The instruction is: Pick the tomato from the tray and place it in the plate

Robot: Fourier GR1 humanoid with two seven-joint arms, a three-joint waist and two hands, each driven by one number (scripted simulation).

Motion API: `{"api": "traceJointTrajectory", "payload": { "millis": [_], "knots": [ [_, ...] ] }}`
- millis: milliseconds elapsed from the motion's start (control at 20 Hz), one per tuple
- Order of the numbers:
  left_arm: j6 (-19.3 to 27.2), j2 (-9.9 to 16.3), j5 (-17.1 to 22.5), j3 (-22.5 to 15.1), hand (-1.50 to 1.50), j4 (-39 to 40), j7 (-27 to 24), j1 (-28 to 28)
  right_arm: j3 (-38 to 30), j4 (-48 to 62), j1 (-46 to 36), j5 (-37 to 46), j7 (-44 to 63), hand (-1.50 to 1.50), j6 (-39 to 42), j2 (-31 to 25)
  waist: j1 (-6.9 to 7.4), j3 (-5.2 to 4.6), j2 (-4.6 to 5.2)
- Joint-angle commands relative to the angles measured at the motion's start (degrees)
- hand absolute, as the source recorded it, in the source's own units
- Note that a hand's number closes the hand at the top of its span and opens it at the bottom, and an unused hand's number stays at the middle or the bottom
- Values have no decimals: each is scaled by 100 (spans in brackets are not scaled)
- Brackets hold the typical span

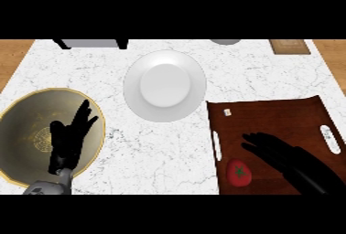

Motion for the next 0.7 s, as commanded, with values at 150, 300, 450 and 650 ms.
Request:
{"api": "traceJointTrajectory", "payload": {
  "millis": [150, 300, 450, 650],
  "knots": [
    [33, -294, -196, -66, 0, 340, -297, 124, 418, -668, -254, 293, 1503, -150, 1361, -20, -10, -9, 23],
    [-81, -128, -147, 178, 0, -6, -27, 124, 439, -151, -750, 467, 1647, -150, 1709, 430, 28, -4, 23],
    [-148, -355, -328, 152, 0, 255, -23, 11, 594, -207, -446, 927, 1649, -150, 1648, 767, -8, -3, 21],
    [-183, -424, -490, 138, 0, -155, 127, 331, 405, 439, -549, 1191, 1171, -150, 1597, 1043, 8, -1, 20]
  ]
}}
